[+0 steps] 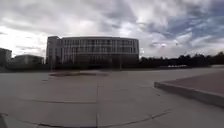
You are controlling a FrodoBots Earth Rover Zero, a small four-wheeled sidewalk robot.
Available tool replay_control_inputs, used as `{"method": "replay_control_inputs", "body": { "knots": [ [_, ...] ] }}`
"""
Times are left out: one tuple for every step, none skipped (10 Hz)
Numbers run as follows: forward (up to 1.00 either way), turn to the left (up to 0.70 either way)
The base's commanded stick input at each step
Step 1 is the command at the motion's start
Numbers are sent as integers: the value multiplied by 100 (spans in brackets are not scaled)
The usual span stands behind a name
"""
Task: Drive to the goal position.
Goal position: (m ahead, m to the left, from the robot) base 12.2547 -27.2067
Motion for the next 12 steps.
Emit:
{"method": "replay_control_inputs", "body": {
  "knots": [
    [100,0],
    [100,0],
    [100,2],
    [100,14],
    [100,0],
    [100,0],
    [100,0],
    [100,-5],
    [100,-40],
    [100,-22],
    [100,8],
    [100,0]
  ]
}}
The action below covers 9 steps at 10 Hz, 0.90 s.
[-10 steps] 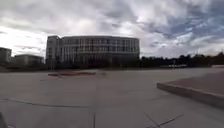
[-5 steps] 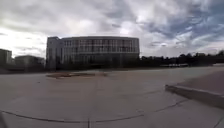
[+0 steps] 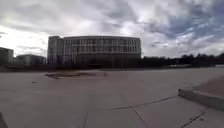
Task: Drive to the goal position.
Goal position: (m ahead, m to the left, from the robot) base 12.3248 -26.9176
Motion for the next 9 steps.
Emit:
{"method": "replay_control_inputs", "body": {
  "knots": [
    [100,0],
    [100,0],
    [100,0],
    [100,-6],
    [100,-28],
    [100,-40],
    [100,-40],
    [100,-40],
    [100,-40]
  ]
}}
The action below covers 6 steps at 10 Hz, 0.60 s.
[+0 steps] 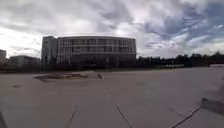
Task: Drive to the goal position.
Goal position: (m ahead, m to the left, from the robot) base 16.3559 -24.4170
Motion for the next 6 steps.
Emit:
{"method": "replay_control_inputs", "body": {
  "knots": [
    [100,-40],
    [100,-40],
    [100,-40],
    [100,-40],
    [100,-40],
    [100,-40]
  ]
}}
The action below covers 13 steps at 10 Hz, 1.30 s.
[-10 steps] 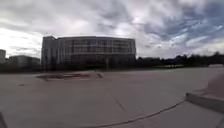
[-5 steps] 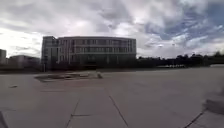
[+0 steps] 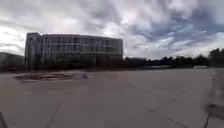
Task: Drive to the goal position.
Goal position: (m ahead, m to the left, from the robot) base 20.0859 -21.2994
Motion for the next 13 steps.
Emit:
{"method": "replay_control_inputs", "body": {
  "knots": [
    [100,-40],
    [100,-40],
    [100,-40],
    [100,-40],
    [100,-40],
    [100,-40],
    [100,-40],
    [100,-40],
    [100,-40],
    [100,-40],
    [100,-40],
    [100,-40],
    [100,-40]
  ]
}}
